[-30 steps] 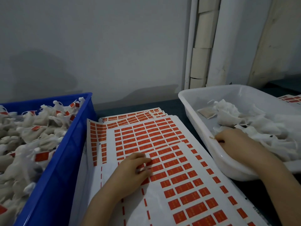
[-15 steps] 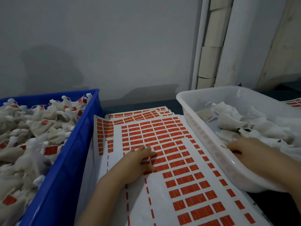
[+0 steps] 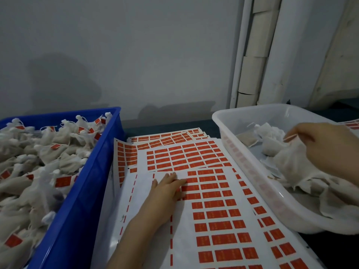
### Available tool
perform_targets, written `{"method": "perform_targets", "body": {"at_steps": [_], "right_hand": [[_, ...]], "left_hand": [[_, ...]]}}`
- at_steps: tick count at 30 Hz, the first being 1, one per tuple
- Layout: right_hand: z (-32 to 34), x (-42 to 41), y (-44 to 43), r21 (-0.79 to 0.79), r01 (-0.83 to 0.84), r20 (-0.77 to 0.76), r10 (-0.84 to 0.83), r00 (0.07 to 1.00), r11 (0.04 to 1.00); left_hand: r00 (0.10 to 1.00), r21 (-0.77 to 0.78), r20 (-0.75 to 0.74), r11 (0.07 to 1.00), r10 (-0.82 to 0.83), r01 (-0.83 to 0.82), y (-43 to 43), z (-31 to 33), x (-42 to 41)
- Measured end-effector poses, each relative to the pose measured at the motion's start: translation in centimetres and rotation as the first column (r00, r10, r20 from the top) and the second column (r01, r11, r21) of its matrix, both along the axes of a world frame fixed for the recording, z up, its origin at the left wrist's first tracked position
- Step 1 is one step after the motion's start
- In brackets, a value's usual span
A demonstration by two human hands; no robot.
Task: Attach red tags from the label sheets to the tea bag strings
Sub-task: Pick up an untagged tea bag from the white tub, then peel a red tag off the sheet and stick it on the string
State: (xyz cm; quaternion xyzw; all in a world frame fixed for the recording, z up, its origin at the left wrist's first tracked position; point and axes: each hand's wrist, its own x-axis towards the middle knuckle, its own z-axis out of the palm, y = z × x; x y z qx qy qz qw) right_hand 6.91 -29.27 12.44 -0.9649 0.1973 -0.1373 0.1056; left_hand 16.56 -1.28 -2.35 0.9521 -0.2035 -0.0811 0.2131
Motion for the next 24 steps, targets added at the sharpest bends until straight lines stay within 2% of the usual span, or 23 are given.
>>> {"method": "perform_targets", "body": {"at_steps": [4,7,9,11,13,15,17,19,21,22,24], "right_hand": [[3.2,0.0,1.0,0.164,-0.158,0.194,0.125,0.973,0.974],[5.0,0.5,3.3,0.253,-0.313,0.28,0.24,0.93,0.916],[5.2,1.3,5.4,0.308,-0.389,0.294,0.302,0.907,0.868],[4.1,2.4,7.6,0.41,-0.419,0.272,0.33,0.904,0.81],[2.0,3.7,9.5,0.546,-0.414,0.25,0.33,0.91,0.729],[-0.6,5.0,11.3,0.645,-0.363,0.217,0.295,0.931,0.672],[-2.9,6.0,12.8,0.74,-0.307,0.201,0.239,0.95,0.599],[-4.9,6.6,14.0,0.822,-0.274,0.19,0.213,0.958,0.499],[-6.7,6.9,14.6,0.839,-0.272,0.169,0.248,0.954,0.472],[-7.3,6.9,14.6,0.851,-0.283,0.183,0.256,0.949,0.443],[-8.2,6.6,14.4,0.91,-0.311,0.246,0.247,0.937,0.274]], "left_hand": [[0.998,0.024,-0.058,0.999,0.025,-0.023,-0.5,0.9,-0.2],[0.998,0.07,-0.064,0.997,0.019,-0.015,-0.7,1.4,-0.7],[0.998,-0.038,-0.024,0.998,0.055,-0.056,-0.8,1.5,-1.4],[0.983,-0.274,0.039,0.948,0.181,-0.164,-0.7,2.0,-2.1],[0.969,-0.543,0.029,0.818,0.246,-0.191,-0.3,2.9,-2.5],[0.987,-0.735,0.017,0.671,0.159,-0.096,0.0,3.8,-2.9],[0.998,-0.801,0.01,0.598,0.069,-0.033,0.1,4.2,-3.3],[0.997,-0.765,0.065,0.644,0.042,0.023,-0.1,3.7,-3.2],[0.992,-0.715,0.108,0.698,0.066,0.032,-0.4,3.1,-3.1],[0.991,-0.721,0.105,0.693,0.086,0.016,-0.3,2.9,-3.0],[0.991,-0.754,0.069,0.657,0.116,-0.024,-0.1,2.4,-2.7]]}}
